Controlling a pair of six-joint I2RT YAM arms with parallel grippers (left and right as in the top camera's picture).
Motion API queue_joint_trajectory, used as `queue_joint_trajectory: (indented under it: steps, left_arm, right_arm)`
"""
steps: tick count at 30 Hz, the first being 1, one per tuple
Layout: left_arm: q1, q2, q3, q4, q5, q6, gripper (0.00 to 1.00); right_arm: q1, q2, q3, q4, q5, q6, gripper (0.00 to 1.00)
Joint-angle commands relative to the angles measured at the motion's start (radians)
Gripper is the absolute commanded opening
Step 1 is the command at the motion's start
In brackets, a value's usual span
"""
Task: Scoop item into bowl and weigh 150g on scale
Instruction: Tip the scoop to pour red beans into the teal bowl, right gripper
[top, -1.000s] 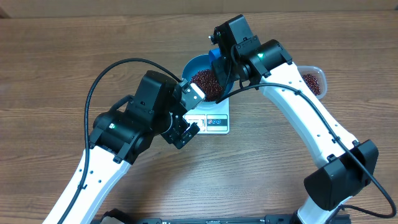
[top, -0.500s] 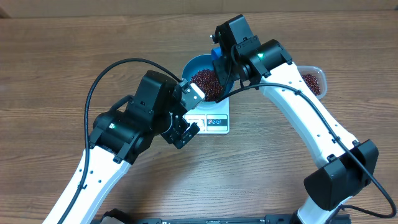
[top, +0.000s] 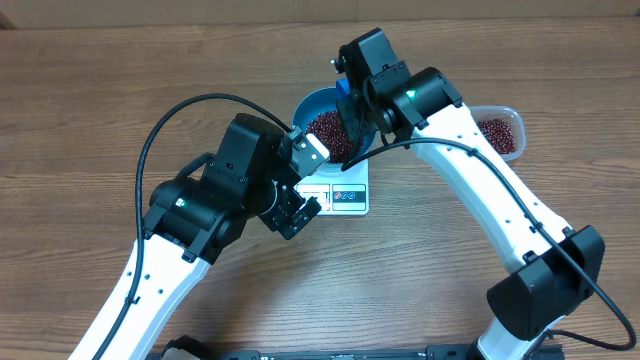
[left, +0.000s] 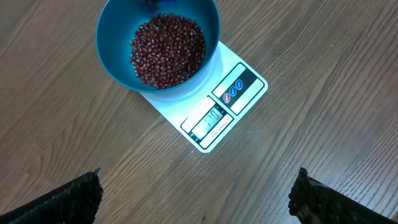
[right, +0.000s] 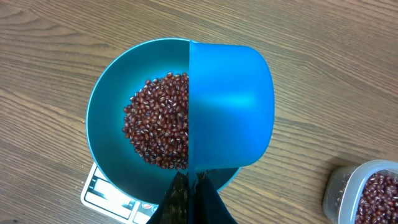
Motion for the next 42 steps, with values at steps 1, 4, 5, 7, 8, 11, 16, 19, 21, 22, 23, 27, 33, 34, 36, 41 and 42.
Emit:
queue_joint_trajectory:
  steps: [1, 4, 5, 7, 8, 11, 16, 19, 21, 22, 23, 27, 33, 34, 36, 41, 42]
  left_arm:
    - [0.007, -0.003, 0.023, 0.005, -0.003, 0.018, 1.00]
    - [0.007, -0.003, 0.023, 0.005, -0.003, 0.018, 0.99]
    - [0.007, -0.003, 0.023, 0.005, -0.003, 0.018, 0.99]
    - [0.007, -0.003, 0.023, 0.005, -0.003, 0.018, 1.00]
    - [0.007, -0.003, 0.023, 0.005, -0.003, 0.018, 1.00]
    - [0.007, -0.003, 0.023, 0.005, -0.003, 0.018, 0.99]
    - [0.007, -0.003, 0.023, 0.005, -0.003, 0.018, 1.00]
    - [0.007, -0.003, 0.023, 0.005, -0.003, 0.018, 0.99]
    - [0.007, -0.003, 0.023, 0.005, -0.003, 0.018, 1.00]
    - [0.007, -0.003, 0.023, 0.005, -0.003, 0.018, 1.00]
    - [0.007, -0.003, 0.023, 0.005, -0.003, 0.018, 1.00]
    - [0.007, -0.003, 0.023, 0.005, -0.003, 0.018, 0.99]
    - [0.007, -0.003, 0.023, 0.005, -0.003, 0.018, 1.00]
    - [0.007, -0.003, 0.023, 0.005, -0.003, 0.018, 1.00]
    - [0.007, -0.003, 0.023, 0.005, -0.003, 0.018, 1.00]
    - [0.007, -0.003, 0.023, 0.005, -0.003, 0.018, 1.00]
    - [0.007, -0.003, 0.023, 0.005, -0.003, 0.018, 1.00]
  right_arm:
    - [0.006, -0.031, 0.034, 0.008, 0.021, 0.005, 0.04]
    - [0.006, -0.031, 0.034, 0.008, 0.021, 0.005, 0.04]
    - [0.006, -0.031, 0.034, 0.007, 0.021, 0.005, 0.04]
    - [0.006, -0.031, 0.034, 0.008, 0.021, 0.005, 0.04]
    - [0.006, -0.031, 0.034, 0.008, 0.021, 0.005, 0.04]
    - [0.007, -0.031, 0.034, 0.008, 0.021, 0.004, 0.04]
    - [0.006, -0.031, 0.034, 0.008, 0.021, 0.005, 0.04]
    - [0.006, -0.031, 0.034, 0.008, 0.021, 0.004, 0.04]
    - [0.006, -0.031, 0.034, 0.008, 0.021, 0.005, 0.04]
    - [0.006, -0.031, 0.034, 0.008, 0.021, 0.005, 0.04]
    - [0.006, -0.031, 0.034, 0.008, 0.021, 0.005, 0.04]
    - [0.007, -0.031, 0.034, 0.008, 0.036, 0.005, 0.04]
    - [0.008, -0.031, 0.034, 0.008, 0.043, 0.004, 0.04]
    - [0.009, -0.031, 0.034, 0.008, 0.043, 0.004, 0.04]
    - [0.012, -0.031, 0.034, 0.008, 0.044, 0.004, 0.04]
    - [0.025, -0.031, 0.034, 0.008, 0.071, 0.004, 0.04]
    - [0.028, -0.031, 0.034, 0.008, 0.074, 0.004, 0.04]
